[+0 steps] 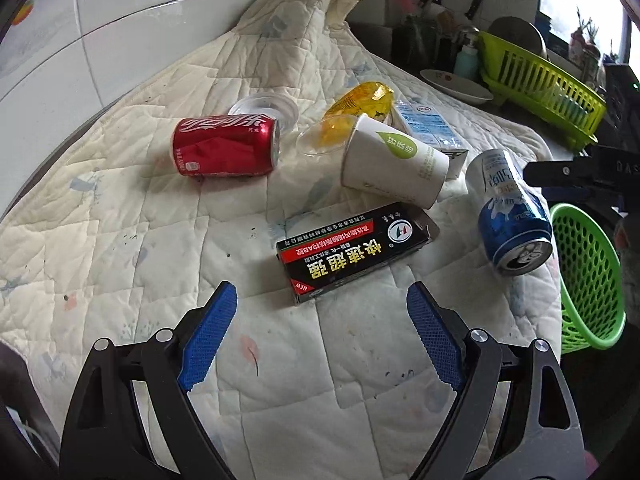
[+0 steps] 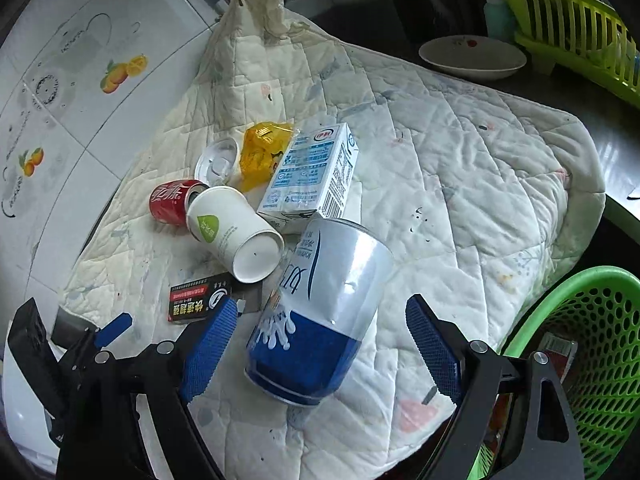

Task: Collect trash
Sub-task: 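Grasp the blue-and-white can with the right gripper while the left gripper grasps the black glue box, then drop the blue-and-white can into the green basket with the right gripper while the left carries the glue box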

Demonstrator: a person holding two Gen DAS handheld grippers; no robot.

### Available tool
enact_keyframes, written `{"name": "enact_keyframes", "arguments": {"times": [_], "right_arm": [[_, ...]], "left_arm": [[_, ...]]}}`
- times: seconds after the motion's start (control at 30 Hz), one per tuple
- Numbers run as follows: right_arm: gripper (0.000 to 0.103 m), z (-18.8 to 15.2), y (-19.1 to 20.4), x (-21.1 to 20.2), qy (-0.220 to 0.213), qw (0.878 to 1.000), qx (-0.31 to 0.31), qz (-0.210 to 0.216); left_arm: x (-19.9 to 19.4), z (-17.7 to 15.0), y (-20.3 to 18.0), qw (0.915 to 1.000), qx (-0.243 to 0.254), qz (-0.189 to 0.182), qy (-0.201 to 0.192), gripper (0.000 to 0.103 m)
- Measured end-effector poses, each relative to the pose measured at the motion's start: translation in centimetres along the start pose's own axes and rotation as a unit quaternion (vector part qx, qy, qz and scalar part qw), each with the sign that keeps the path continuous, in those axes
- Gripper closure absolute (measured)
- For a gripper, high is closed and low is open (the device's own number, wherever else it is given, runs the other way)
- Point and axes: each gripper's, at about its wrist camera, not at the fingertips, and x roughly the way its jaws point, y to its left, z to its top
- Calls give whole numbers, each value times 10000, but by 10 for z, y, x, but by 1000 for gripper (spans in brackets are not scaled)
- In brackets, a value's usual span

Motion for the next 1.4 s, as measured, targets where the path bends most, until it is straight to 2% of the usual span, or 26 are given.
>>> {"name": "enact_keyframes", "arguments": {"times": [0.13,0.2,0.37,0.53,0.57,0.97,1.07,1.2,1.4], "right_arm": [[20,7,-6,20,228,9995,213,3],[20,10,-8,26,325,9989,335,70],[22,14,-8,38,528,9973,477,194],[27,15,-7,46,685,9962,515,176],[31,15,-7,47,716,9959,531,180],[33,10,-9,40,692,9961,382,393],[33,6,-9,35,658,9963,330,432],[33,-1,-10,25,584,9963,328,533],[33,-10,-8,5,338,9978,194,537]], "left_arm": [[14,10,-5,9988,434,-213,39,17],[23,16,-7,9979,609,-208,79,17],[42,23,-12,9909,1218,-490,281,17],[57,30,-13,9852,1534,-626,431,16],[59,32,-13,9841,1597,-647,438,16],[80,37,-16,9713,1980,-1116,701,16],[82,36,-18,9701,1956,-1254,705,20],[80,34,-19,9691,1981,-1305,681,32],[71,29,-26,9720,1911,-1196,661,51]]}}
